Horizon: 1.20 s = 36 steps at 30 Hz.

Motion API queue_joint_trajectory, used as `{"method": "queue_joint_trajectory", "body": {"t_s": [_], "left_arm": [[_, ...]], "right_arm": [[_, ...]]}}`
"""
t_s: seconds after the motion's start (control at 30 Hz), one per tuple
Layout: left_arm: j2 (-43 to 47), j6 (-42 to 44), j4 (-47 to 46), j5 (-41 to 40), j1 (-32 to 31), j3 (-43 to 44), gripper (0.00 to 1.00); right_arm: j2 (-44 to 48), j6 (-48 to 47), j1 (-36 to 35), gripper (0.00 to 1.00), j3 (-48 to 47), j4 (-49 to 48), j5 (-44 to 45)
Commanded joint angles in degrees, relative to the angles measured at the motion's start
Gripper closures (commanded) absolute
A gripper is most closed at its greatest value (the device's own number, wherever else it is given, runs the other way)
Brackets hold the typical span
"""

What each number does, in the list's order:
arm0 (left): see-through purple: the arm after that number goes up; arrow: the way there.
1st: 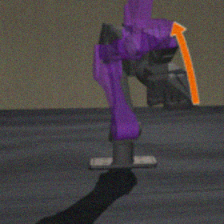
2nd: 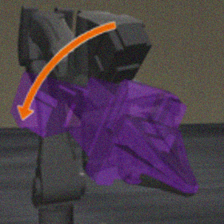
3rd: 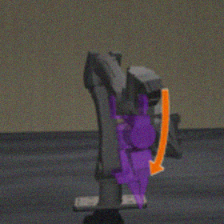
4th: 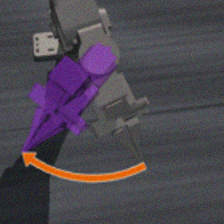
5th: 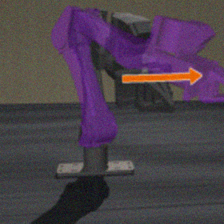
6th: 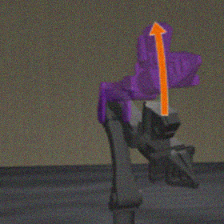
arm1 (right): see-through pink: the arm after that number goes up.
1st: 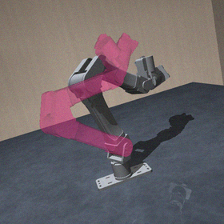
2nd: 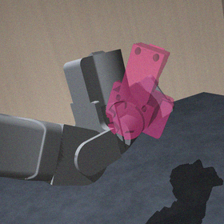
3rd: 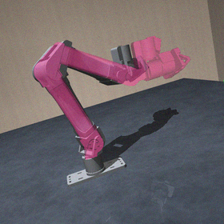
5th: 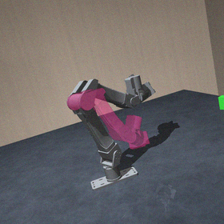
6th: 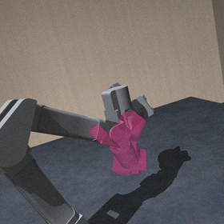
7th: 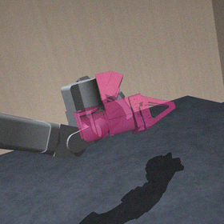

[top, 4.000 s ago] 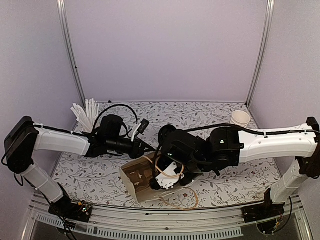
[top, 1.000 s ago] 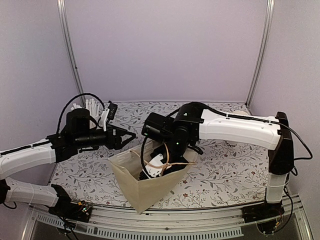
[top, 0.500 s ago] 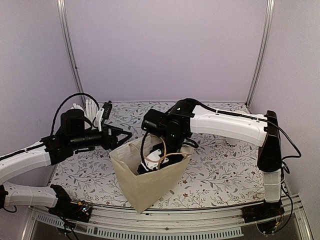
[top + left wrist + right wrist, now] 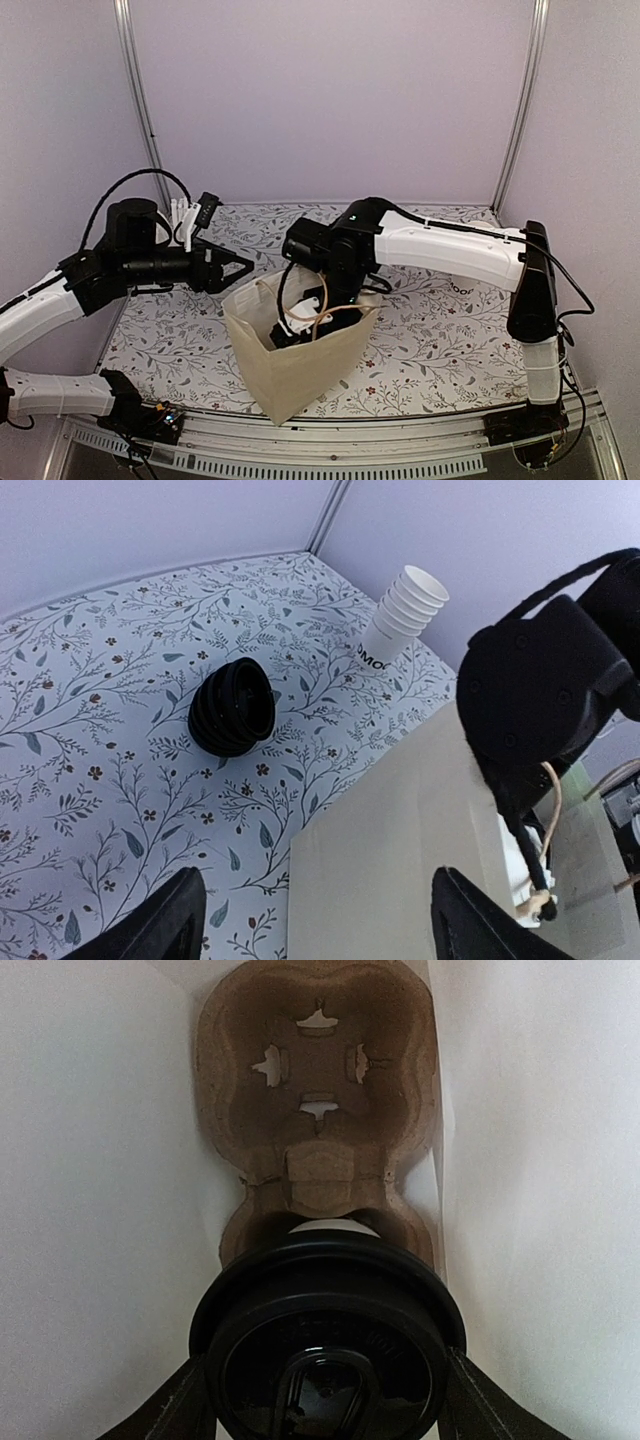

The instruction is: Pack the takeout coffee

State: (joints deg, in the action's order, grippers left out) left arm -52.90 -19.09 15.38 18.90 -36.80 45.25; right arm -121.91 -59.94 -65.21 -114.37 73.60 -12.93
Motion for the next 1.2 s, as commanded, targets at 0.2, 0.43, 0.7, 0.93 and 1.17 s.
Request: {"method": "queue_joint_trajectory", "body": {"t_s": [0.2,0.43,0.7,0.93,1.17], "left_arm": [[2.46,3.09,15.86,6.0,0.16,8.28,0.2],[2.76,2.95,16.66,6.37,0.07,8.89,0.2],[2.76,2.95,22.95,4.68,-1.86,12.07,0.21],[2.13,3.02,25.91,5.73,-3.84,13.7,0.21],[-1.74,4.49,27.52,4.41,-7.64,14.93,0.22]], "right_arm": [[-9.25,5.8,-0.42,0.51,5.51,-1.75,5.06],[-10.01,9.14,-2.38,0.51,3.09,-0.41,10.16],[-9.59,12.9,-4.66,0.5,1.93,-0.43,16.13],[-7.69,13.24,-4.67,0.44,0.43,-0.99,16.64],[-5.23,13.16,-4.66,0.33,-0.79,-1.72,15.83]]}}
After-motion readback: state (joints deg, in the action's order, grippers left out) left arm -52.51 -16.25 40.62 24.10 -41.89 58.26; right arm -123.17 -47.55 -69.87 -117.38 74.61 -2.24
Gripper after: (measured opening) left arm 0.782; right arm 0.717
